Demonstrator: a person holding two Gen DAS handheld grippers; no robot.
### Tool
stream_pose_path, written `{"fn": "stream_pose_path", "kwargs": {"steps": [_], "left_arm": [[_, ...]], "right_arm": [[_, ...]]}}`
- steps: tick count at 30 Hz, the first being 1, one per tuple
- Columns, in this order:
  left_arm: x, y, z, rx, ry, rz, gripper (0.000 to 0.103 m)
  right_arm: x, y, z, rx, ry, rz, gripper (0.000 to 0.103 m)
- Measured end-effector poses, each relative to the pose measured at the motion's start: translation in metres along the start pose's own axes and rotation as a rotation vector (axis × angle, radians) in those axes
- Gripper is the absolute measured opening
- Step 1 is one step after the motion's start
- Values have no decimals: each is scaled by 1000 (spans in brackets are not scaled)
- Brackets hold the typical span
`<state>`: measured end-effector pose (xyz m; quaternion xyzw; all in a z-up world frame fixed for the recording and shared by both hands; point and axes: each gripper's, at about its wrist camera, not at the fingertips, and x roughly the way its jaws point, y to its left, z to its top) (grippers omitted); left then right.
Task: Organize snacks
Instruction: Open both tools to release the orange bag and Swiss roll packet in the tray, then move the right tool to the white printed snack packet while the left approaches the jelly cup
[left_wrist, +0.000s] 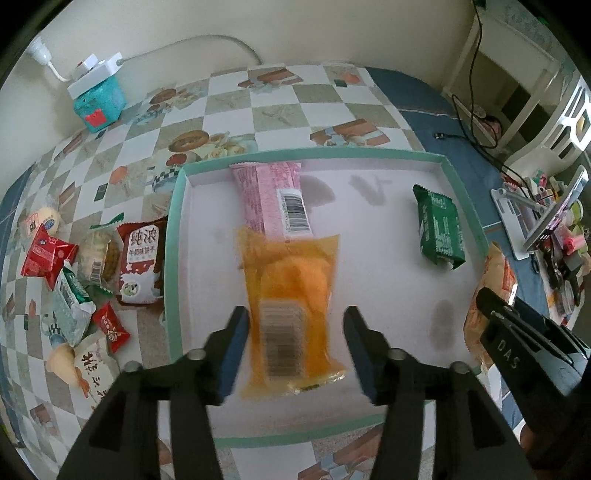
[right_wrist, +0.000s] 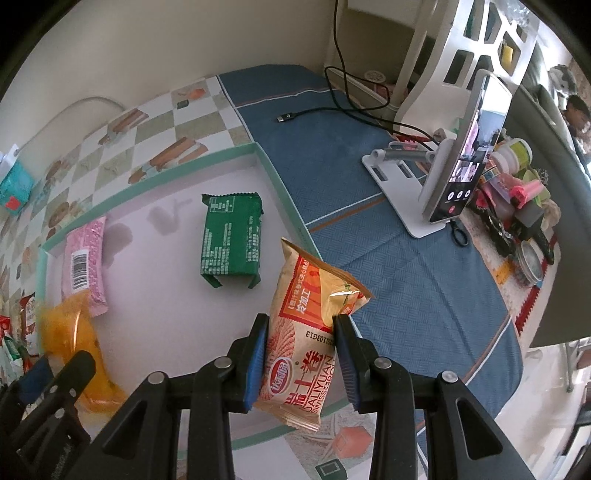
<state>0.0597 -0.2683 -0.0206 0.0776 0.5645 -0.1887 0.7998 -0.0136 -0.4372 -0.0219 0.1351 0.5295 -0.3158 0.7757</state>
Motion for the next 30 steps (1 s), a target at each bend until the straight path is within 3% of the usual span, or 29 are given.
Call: {"fn": "stream_pose_path", "kwargs": {"steps": [3,7,18,20,24,30], "left_arm": [[-4,1,1,-1,-13,-7,70],[-7,4,3,-7,-24,-10,72],[-15,25,9,-69,-47,0,82],[-16,33,10,-96,-49,3,92],[-20,49,13,-152,-67,12,93],[-32,80,15,-217,-124,37,98]], "right_arm": [[0,1,0,-3,1,-3,39],[0,1,-1,-1,3,3,42],[-6,1,-1,7,-19,5,73],[-7,2,-1,6,-23,15,74],[-12,8,-2,-10,-47,20,98],[-25,19,-2,-27,-89,48,103]]}}
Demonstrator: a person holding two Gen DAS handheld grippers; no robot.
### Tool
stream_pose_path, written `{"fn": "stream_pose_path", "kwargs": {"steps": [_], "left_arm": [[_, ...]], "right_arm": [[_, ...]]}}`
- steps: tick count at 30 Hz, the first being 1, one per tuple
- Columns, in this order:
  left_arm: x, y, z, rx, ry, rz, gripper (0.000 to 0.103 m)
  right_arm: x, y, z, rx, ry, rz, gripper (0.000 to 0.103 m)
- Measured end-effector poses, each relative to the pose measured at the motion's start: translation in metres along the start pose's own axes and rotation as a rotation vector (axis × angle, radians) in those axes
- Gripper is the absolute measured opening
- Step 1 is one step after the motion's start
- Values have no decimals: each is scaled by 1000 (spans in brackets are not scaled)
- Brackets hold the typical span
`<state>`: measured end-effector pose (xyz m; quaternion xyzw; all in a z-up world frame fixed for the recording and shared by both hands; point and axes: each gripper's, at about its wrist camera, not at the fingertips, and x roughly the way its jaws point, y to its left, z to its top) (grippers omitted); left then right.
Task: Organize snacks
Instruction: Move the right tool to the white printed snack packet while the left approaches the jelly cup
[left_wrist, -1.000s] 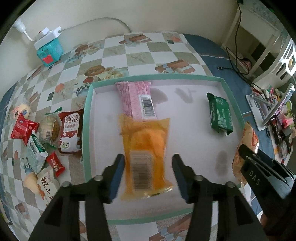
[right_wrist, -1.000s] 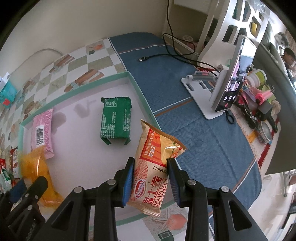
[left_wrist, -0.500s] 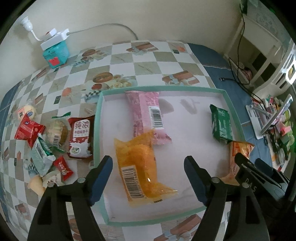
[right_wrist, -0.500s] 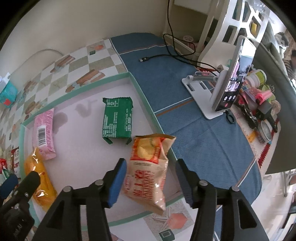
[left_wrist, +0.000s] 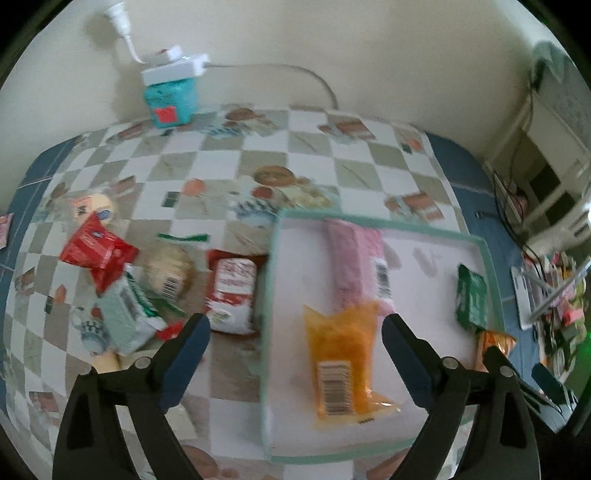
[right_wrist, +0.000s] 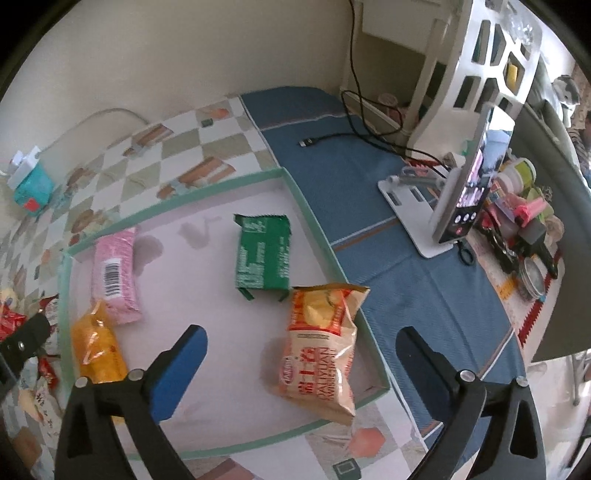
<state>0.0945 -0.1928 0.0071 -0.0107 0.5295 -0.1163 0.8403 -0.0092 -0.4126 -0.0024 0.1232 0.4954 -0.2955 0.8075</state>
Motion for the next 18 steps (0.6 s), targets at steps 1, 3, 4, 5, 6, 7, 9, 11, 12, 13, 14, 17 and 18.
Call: {"fn": "stream_pose_path", "kwargs": {"steps": [1,3,4,5,6,7,9,11,12,13,14,17,18], "left_arm": [[-2,5,1,-7,-7,9,103],[-5,16,4,-21,-25,31,103],[-7,22,6,-27,-32,43,103],[-9,27,8,-32,-41,54,103],[-11,32,9,-33,-51,64,103],[-13,36,10,-33,-58,72,103],[-18,47,13,-32,-82,105,103],[-22,56,15,-34,-97,124,103],[-25,62,16,-37,-104,132,103],[-27,67,17,-40,-109,137,103],[-29,74,18,-43,-115,148,103],[-35,89,20,-43,-127,169,103],[-37,93,20,-39,-129,177,103]], "right_arm": [[-1,2,0,-2,-3,1,103],[-3,6,-1,-8,-6,1,103],[-4,8,-1,-11,-8,2,103],[-5,10,-2,-12,-8,3,103],[-6,12,-3,-12,-7,6,103],[-7,14,-4,-8,-5,11,103],[-9,17,-5,-5,-4,19,103],[-11,22,-6,-10,-8,30,103],[-13,26,-6,-14,-12,34,103],[-15,29,-6,-19,-17,38,103],[-17,33,-7,-25,-21,39,103],[-23,44,-7,-29,-33,53,103],[-26,49,-8,-31,-37,63,103]]}}
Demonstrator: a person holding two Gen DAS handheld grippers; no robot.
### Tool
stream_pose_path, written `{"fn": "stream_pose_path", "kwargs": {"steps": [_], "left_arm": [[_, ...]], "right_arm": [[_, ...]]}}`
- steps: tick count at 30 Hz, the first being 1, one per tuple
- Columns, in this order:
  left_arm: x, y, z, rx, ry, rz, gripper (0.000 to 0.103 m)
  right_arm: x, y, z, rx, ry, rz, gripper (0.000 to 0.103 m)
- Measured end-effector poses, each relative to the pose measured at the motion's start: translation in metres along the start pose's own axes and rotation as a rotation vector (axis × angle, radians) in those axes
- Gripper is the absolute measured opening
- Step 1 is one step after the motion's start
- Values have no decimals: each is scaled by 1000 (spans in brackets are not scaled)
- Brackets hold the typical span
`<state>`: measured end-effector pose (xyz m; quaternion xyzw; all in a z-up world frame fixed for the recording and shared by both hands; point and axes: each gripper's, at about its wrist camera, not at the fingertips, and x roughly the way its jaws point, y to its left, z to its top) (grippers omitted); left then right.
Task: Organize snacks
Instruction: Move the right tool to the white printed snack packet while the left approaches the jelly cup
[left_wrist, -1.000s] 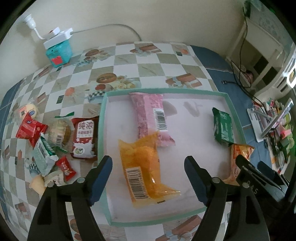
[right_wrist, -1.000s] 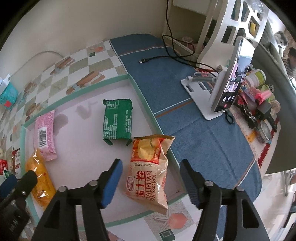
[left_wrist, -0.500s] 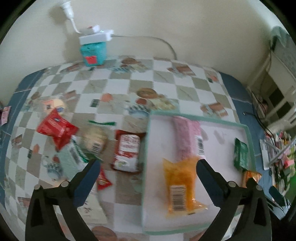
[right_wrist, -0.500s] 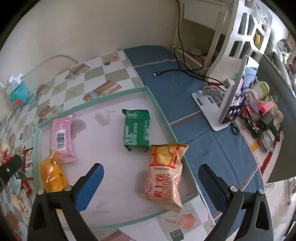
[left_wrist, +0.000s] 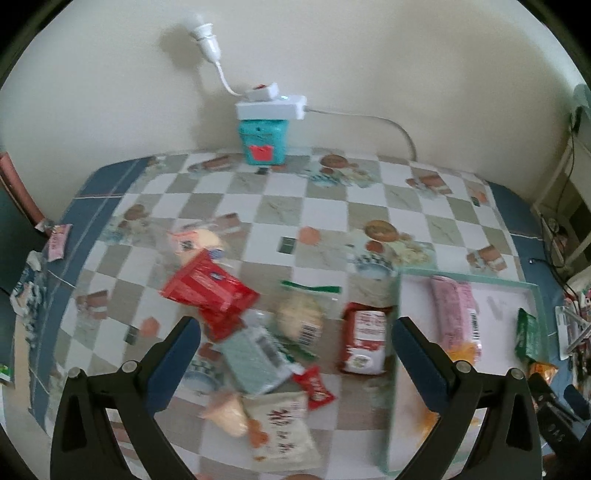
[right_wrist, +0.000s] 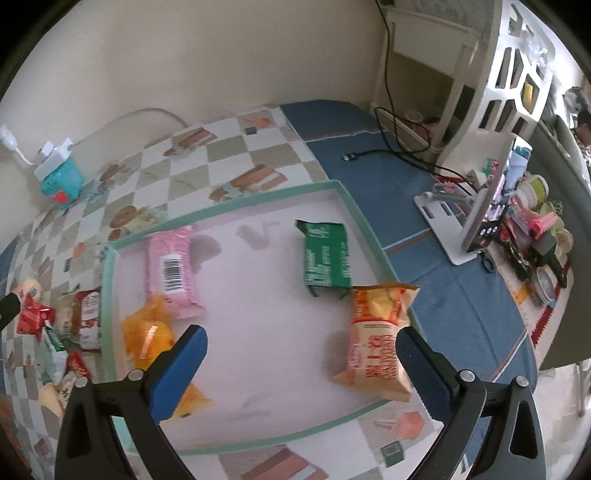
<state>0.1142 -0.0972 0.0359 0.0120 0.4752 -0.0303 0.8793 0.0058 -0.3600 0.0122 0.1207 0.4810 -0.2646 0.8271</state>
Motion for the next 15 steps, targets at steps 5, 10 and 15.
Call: {"fn": "stream_pose_path", "kwargs": {"steps": [5,10,15], "left_arm": [[-7,23,4,13,-20,38,103],[-14,50,6,-4,-38,59,103],[-17,81,6,-51,-46,70,103]], "right_arm": [[-12,22,-2,-21,-25,6,103],[-26,52,-5,-51,-49,30,103],[-36,86,-11,-101,-66,51,103]]}}
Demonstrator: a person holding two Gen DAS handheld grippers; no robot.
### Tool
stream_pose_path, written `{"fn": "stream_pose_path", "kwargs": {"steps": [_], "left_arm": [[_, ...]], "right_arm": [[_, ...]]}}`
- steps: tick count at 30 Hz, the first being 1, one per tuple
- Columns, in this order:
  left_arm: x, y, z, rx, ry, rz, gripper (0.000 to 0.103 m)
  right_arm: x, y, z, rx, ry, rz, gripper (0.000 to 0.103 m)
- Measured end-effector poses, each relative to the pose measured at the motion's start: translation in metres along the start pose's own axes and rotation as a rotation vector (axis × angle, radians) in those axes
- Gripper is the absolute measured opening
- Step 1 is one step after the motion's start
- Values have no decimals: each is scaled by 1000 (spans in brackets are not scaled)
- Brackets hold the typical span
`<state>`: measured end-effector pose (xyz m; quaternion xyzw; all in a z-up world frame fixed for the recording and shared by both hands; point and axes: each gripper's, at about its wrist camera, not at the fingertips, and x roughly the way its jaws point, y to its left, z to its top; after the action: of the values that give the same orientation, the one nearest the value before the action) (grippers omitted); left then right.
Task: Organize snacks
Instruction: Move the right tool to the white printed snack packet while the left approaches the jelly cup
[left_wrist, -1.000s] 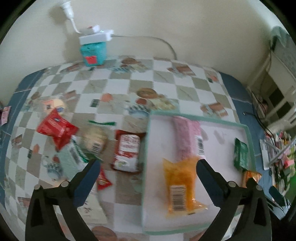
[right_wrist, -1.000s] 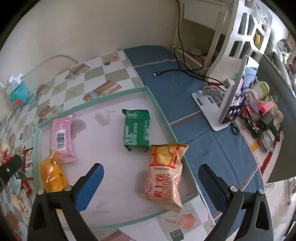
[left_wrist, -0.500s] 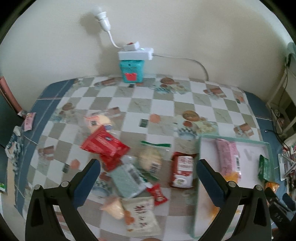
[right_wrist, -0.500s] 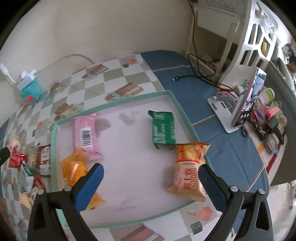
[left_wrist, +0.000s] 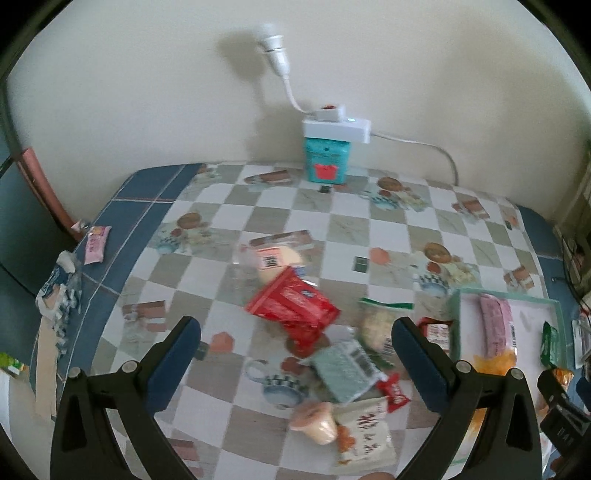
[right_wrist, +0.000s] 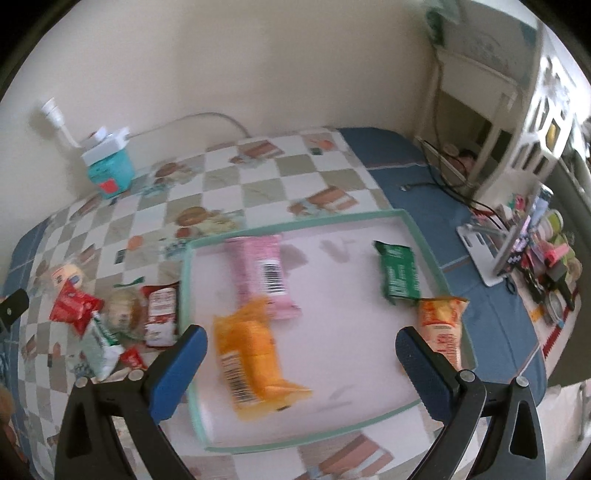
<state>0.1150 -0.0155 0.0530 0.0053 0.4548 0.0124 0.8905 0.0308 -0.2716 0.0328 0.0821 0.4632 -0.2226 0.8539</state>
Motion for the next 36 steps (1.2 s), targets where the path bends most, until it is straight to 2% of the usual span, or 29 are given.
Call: {"fn": "stream_pose_path", "kwargs": {"steps": [10,18,29,36], "left_arm": [[5,75,-4,-95,5,81,103],[18,129,-12,-174,52,122,103],[37,170,-24,-264,119,105,103],[64,161,-34,-267,217,38,103]], "right_arm": [[-7,69,-11,-94,2,47,103],[-8,114,-22,-154,17,79,103],[4,152,-34,-202,62,120,103],[34,161,-50,-239,163,110,103]]}}
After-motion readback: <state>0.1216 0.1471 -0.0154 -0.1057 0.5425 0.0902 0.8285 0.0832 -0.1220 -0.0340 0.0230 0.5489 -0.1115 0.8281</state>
